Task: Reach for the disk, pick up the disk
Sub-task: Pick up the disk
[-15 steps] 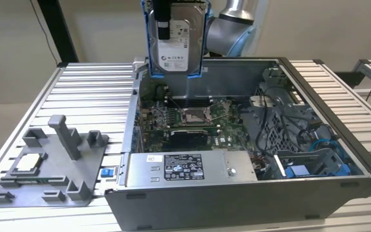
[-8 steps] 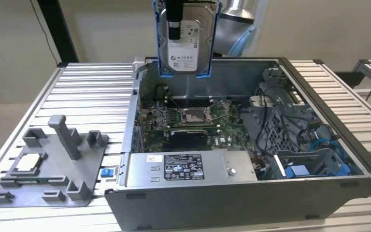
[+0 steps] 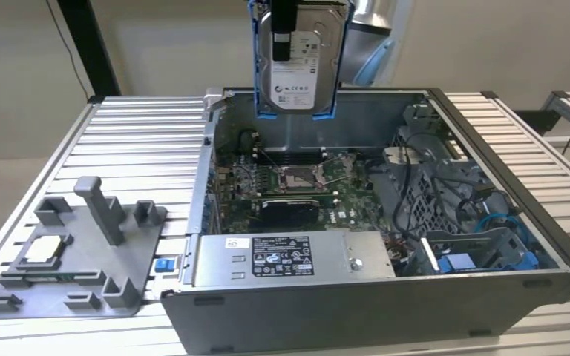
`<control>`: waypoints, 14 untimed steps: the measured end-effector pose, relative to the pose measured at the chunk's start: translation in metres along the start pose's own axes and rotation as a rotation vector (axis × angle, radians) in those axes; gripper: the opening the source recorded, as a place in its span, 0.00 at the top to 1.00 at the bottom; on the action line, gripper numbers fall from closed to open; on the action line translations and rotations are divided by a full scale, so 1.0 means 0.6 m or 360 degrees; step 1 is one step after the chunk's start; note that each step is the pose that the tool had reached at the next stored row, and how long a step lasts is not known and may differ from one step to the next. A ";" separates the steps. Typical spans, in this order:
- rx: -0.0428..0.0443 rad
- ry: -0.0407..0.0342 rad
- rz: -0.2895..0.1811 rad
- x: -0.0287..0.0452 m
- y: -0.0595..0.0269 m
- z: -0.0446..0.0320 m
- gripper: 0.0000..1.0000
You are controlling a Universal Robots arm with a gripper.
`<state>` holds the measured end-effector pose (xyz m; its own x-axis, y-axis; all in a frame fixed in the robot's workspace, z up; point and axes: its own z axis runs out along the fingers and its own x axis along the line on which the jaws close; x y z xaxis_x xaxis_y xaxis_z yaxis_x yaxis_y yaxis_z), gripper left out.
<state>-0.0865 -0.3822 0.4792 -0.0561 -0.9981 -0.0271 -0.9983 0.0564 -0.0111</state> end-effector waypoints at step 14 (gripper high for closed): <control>0.0000 0.0000 0.0000 -0.001 -0.018 0.000 1.00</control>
<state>-0.0756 -0.3824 0.4792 -0.0561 -0.9981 -0.0269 -0.9983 0.0564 -0.0109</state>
